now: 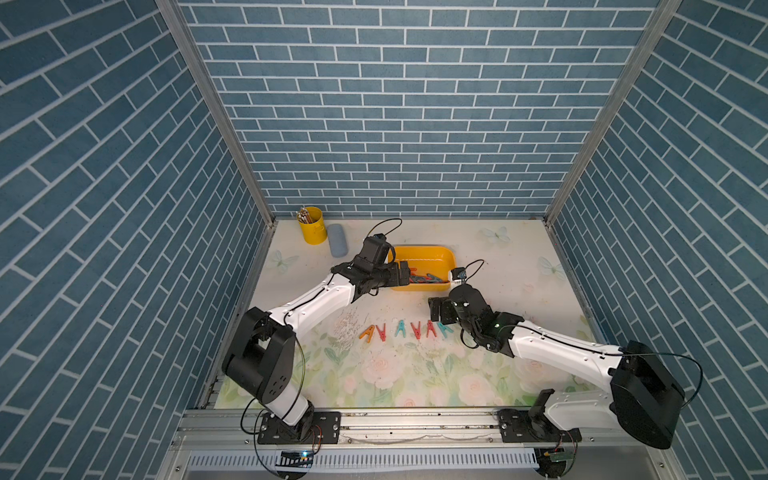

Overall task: Take the clothespins out of the storage box
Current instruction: Place the clothespin at the center of the board, then adjust the storage box at the center of the board.

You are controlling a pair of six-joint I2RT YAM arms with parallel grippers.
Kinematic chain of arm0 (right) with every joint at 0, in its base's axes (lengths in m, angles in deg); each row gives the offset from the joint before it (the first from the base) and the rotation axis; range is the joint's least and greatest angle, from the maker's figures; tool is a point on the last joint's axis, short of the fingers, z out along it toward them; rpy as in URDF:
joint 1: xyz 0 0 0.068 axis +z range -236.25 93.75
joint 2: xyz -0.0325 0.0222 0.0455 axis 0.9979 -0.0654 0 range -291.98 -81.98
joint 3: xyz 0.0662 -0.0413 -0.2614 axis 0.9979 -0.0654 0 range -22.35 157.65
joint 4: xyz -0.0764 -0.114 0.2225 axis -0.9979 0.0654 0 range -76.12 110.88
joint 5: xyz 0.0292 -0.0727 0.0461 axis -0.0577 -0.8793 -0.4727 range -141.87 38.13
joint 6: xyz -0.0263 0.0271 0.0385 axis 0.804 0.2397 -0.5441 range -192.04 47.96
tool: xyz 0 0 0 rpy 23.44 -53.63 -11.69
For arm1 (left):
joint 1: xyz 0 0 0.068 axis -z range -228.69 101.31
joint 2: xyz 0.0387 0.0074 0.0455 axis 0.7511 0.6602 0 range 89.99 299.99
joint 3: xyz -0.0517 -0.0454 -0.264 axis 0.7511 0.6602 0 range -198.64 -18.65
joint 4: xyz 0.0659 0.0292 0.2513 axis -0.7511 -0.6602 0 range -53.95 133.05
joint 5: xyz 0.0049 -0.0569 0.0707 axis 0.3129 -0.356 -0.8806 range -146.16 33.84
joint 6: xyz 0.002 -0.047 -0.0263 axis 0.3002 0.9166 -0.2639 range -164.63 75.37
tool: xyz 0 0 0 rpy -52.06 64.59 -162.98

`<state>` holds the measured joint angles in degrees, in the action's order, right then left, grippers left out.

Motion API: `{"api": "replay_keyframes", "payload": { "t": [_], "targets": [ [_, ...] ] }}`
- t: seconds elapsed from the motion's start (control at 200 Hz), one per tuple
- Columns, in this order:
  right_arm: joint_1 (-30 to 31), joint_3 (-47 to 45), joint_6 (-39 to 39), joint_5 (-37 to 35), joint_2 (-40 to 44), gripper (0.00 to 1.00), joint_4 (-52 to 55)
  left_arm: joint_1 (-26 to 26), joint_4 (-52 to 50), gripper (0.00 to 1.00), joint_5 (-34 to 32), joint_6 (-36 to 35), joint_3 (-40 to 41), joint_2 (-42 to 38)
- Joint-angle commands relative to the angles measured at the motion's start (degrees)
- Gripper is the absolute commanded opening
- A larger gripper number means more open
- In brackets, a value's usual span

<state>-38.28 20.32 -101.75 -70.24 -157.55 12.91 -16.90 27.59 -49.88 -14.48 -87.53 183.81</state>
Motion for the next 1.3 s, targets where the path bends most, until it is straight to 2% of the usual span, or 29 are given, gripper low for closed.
{"api": "replay_keyframes", "payload": {
  "t": [0.0,0.21,0.505,0.68,0.775,0.925,1.17,1.295],
  "targets": [
    [-2.7,2.6,3.8,3.3,-1.6,0.99,0.2,0.2,-2.0,1.0,-1.8,-2.0,-3.7,2.9],
    [-8.1,6.1,5.9,6.8,-5.4,0.99,-0.9,0.2,-3.0,0.99,-1.9,-3.0,-9.8,8.7],
    [-13.7,11.2,8.0,12.9,-12.0,1.0,-2.0,0.2,-5.8,1.0,-5.2,-3.4,-15.7,14.2],
    [-14.9,14.9,9.2,15.1,-15.6,0.99,-1.9,-0.2,-8.7,0.97,-11.4,-3.1,-17.9,15.1],
    [-15.2,16.0,9.4,15.9,-16.7,0.99,-2.1,-1.8,-9.5,0.91,-13.8,-2.1,-17.4,14.8],
    [-15.4,16.7,9.4,16.5,-17.7,0.99,-2.4,-3.9,-9.1,0.84,-11.2,-2.8,-17.3,16.8],
    [-15.5,16.7,9.1,17.1,-17.4,0.99,-2.4,-4.1,-10.7,0.56,-11.1,-3.3,-22.7,24.0],
    [-15.4,15.6,8.7,17.1,-16.4,0.99,-2.8,-4.1,-12.0,0.46,-12.3,-3.5,-25.4,26.9]
  ]
}}
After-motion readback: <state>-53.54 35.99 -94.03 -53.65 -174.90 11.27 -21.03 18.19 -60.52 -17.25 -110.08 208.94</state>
